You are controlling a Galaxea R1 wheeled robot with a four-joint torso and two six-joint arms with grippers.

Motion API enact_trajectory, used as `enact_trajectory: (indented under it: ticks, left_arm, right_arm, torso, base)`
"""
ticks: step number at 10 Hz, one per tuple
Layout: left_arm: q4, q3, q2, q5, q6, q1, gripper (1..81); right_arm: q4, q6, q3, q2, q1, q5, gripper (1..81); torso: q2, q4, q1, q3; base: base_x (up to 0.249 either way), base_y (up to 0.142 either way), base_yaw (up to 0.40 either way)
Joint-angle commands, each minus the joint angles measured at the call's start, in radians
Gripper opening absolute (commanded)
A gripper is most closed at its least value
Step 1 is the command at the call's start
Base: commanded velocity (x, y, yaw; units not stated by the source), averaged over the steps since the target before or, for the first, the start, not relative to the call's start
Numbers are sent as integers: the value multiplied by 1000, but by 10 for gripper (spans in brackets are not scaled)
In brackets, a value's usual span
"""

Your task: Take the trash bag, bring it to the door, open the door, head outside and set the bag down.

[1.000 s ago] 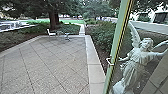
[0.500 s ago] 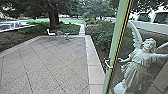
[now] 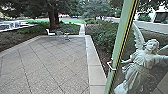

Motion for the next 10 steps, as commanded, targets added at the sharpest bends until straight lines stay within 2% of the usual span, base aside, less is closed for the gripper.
enact_trajectory:
  ticks: [1, 9, 10]
  left_arm:
    - [-6, 10, -12, 75, 2, -43, 10]
    - [-6, 10, -12, 75, 2, -42, 10]
    - [-6, 10, -12, 75, 2, -43, 10]
  right_arm:
    - [-12, -1, 8, 3, 44, -26, 811]
    - [-11, -1, 8, 2, 42, -26, 811]
    - [-12, -1, 8, 2, 42, -26, 811]
  torso:
    - [0, 0, 0, 0]
    - [1, 0, 1, 0]
    - [1, 0, 1, 0]
  base:
    - [75, 73, 0]
    - [74, 72, 0]
    - [70, 0, 0]
